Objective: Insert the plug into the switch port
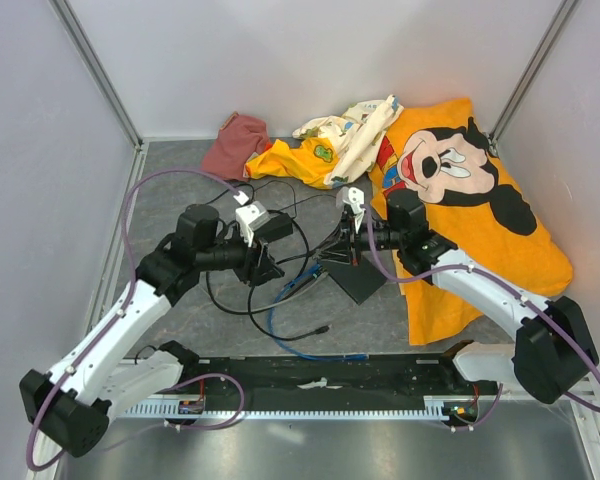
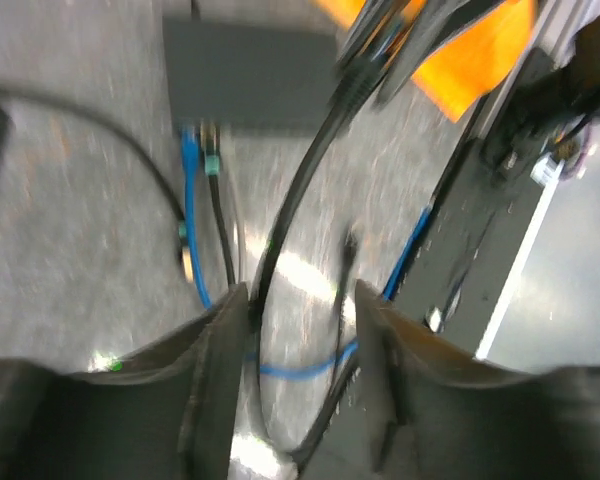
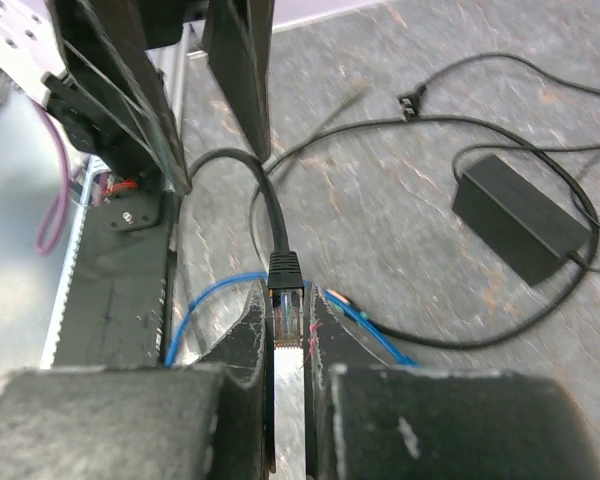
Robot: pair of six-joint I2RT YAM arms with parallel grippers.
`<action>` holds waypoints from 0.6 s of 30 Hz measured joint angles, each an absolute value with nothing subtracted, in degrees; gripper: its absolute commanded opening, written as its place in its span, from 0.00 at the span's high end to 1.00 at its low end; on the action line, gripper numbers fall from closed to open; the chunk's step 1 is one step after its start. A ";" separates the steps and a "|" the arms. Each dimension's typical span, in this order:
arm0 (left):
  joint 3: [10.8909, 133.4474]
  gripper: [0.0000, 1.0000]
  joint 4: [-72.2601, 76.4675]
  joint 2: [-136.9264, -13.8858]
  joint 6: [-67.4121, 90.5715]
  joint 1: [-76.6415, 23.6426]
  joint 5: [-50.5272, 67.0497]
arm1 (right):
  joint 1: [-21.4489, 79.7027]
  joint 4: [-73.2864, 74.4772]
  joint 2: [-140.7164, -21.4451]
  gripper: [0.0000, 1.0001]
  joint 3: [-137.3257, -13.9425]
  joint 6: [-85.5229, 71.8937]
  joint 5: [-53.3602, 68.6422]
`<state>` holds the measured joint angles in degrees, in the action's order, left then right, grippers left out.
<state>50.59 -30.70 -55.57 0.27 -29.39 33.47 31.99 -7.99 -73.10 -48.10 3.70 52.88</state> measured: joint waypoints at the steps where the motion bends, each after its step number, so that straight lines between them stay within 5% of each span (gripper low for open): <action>1: 50.17 0.40 -29.02 -54.17 0.30 -29.45 33.78 | 31.99 -9.37 -73.08 1.00 -47.55 2.96 53.36; 4: 48.51 0.30 -22.04 -50.52 0.49 -29.69 36.47 | 31.99 -13.06 -73.08 1.00 -45.43 0.47 54.74; 10: 47.46 0.31 -12.32 -53.10 0.86 -30.65 41.32 | 32.03 -16.12 -72.86 1.00 -44.07 -1.74 57.32; 18: 47.66 0.46 -10.04 -61.30 -0.30 -32.25 43.92 | 32.10 -18.28 -71.57 1.00 -42.98 -2.11 58.67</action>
<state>47.66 -10.04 -61.30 -0.30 -32.25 43.92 32.10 -18.28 -71.57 -42.98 -2.11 58.67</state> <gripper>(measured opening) 0.599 0.081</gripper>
